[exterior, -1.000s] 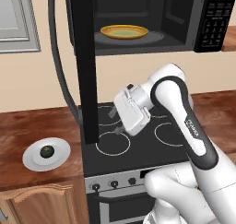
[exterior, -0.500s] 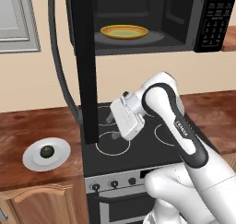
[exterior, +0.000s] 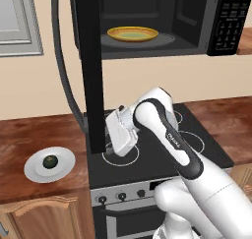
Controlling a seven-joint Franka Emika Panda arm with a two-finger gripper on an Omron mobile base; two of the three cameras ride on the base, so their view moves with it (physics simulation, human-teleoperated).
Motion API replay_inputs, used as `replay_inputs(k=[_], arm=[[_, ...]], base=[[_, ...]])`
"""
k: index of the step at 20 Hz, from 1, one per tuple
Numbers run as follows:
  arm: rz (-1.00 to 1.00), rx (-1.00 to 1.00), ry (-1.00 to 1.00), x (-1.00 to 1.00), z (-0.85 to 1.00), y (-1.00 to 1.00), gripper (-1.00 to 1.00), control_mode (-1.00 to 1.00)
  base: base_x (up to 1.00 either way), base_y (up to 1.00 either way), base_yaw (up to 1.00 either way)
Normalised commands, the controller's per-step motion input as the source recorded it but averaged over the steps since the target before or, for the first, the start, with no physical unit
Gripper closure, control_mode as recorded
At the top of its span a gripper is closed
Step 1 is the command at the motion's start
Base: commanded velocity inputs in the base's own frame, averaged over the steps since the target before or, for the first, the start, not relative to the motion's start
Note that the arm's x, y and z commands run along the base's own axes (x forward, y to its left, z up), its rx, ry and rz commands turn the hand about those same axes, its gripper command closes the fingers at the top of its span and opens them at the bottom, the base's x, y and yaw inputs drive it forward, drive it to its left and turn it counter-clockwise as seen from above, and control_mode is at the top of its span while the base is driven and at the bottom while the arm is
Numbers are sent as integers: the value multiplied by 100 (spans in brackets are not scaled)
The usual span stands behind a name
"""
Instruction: Pick the squash from the counter and place it in the microwave. Then turn on the microwave.
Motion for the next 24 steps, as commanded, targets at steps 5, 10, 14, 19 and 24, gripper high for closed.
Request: replay_inputs(k=[5,10,14,19,24], arm=[[-2,0,0,25,-33,44,-100,-100],[-3,0,1,28,-29,39,-100,-100],[-3,0,0,18,-31,35,-100,-100],[-3,0,0,16,-32,26,-100,-100],[-3,0,0,22,-21,10,-100,-100]], base=[[0,0,0],[0,0,0],[0,0,0],[0,0,0],[0,0,0]])
